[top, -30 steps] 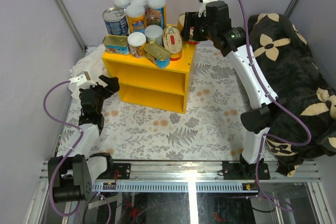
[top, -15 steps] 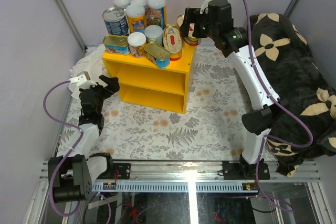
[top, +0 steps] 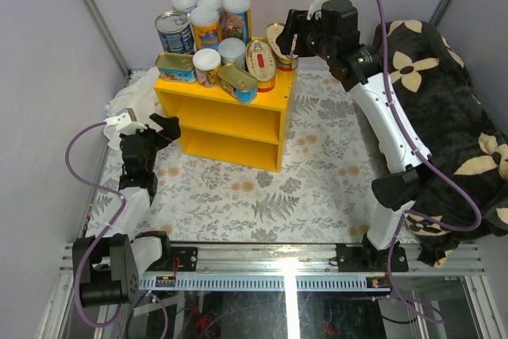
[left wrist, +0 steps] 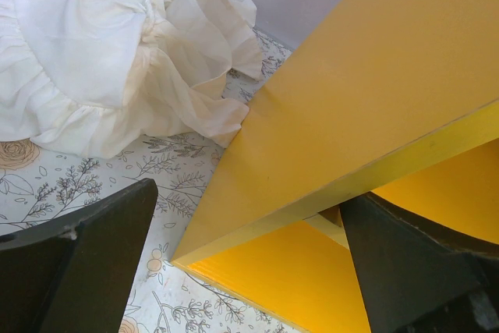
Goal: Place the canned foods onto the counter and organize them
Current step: Place the canned food on the counter.
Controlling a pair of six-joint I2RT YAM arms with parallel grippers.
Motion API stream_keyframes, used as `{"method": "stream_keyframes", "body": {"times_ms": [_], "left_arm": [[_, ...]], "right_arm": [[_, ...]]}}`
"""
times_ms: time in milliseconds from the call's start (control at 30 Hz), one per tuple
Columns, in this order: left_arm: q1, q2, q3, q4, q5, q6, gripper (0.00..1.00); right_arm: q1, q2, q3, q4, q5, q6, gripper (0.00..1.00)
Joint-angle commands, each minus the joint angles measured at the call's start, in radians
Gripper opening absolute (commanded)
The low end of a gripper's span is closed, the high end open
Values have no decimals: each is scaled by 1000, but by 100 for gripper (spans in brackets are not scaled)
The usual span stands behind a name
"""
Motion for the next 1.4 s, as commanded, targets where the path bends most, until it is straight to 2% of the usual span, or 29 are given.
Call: {"method": "stream_keyframes", "body": {"times_ms": [0, 133, 433, 800, 967, 1133, 1367], "left_arm": [[9, 6, 25, -15, 4, 36, 100], [7, 3, 24, -17, 4, 36, 100], [8, 1, 24, -21, 2, 41, 100], [8, 4, 24, -24, -4, 47, 100], [8, 6, 26, -25, -3, 47, 100], [8, 15, 28, -23, 5, 43, 100], [8, 12, 30, -28, 8, 42, 100]], "right_arm": [[0, -40, -13, 53, -55, 22, 66], [0, -52, -47, 88, 5, 17, 65], [-3, 12, -10, 139, 60, -12, 53], [-15, 7, -126, 271, 78, -18, 47], [-16, -56, -242, 315, 77, -11, 45], [-16, -146, -373, 362, 96, -11, 34], [-16, -208, -438, 370, 75, 5, 32]]}}
